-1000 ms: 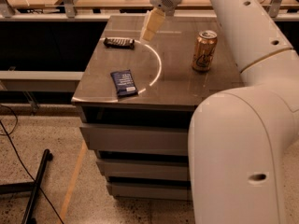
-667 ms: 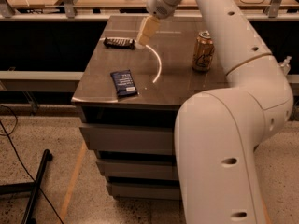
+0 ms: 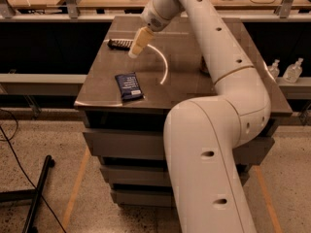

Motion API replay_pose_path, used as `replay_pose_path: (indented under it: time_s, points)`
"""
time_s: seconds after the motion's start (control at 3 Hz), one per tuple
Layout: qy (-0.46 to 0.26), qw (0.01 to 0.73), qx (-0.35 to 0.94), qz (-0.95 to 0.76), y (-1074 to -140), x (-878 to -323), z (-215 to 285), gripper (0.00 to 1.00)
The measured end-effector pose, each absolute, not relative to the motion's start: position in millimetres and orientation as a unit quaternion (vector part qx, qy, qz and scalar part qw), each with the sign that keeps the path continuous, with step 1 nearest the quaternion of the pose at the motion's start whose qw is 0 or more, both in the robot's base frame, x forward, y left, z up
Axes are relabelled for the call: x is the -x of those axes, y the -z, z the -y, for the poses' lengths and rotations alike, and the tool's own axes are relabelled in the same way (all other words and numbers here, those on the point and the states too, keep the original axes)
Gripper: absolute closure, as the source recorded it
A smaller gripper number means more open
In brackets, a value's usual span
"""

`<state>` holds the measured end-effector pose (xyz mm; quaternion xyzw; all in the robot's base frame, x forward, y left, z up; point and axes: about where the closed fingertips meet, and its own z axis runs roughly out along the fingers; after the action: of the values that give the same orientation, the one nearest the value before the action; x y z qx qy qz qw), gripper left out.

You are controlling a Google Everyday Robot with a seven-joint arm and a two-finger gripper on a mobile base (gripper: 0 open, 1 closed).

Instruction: Move rxbar chocolate near rxbar blueberry

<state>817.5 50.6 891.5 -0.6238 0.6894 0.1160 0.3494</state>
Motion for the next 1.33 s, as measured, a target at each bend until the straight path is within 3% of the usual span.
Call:
replay_pose_path:
  time_s: [0.67, 1.33]
  points:
    - [-0.244, 0.373, 0.550, -0.706, -860, -831, -85, 0.00]
    - [-0.250, 0.387, 0.535, -0.708, -861, -839, -89, 0.00]
